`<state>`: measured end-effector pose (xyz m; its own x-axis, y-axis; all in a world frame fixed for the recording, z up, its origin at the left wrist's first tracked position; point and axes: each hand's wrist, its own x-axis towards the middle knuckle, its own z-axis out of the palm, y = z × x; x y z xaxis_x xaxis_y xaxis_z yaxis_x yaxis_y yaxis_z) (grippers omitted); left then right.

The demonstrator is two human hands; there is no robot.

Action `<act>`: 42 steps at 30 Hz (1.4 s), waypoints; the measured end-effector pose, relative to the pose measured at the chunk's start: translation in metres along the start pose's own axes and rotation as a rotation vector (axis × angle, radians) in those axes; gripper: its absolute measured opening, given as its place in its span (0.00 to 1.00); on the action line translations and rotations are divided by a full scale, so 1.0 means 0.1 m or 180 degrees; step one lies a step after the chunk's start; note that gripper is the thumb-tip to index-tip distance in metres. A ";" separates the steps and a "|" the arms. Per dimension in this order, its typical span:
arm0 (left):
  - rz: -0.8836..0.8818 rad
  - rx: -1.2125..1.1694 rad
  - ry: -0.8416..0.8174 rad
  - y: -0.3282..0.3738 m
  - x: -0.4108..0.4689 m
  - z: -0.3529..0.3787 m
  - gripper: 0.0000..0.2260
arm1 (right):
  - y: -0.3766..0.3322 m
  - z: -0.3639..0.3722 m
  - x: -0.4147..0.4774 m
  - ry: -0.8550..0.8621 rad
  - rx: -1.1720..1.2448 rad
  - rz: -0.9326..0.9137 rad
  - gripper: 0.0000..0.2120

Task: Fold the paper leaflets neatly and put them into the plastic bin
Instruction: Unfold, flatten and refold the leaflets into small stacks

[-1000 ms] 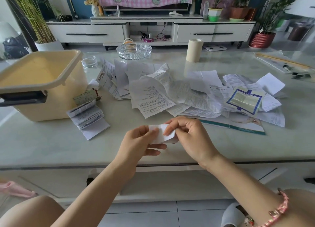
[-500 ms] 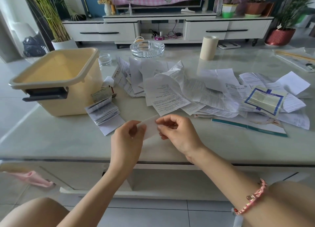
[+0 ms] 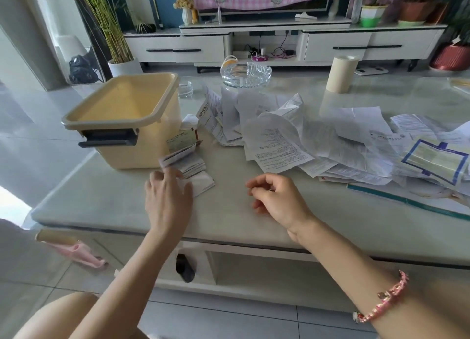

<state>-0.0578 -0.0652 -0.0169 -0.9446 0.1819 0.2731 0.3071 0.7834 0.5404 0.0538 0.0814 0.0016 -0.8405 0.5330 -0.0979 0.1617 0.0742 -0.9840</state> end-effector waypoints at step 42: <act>0.1479 -0.2222 -0.1315 1.31 -0.83 0.31 0.05 | -0.08 -2.29 -0.41 0.1916 -0.3728 -0.0333 0.19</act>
<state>0.0569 0.0410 0.0069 -0.6348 0.6891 0.3495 0.5376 0.0690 0.8404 0.2054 0.2515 0.0474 -0.5656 0.7465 0.3504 0.7148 0.6557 -0.2432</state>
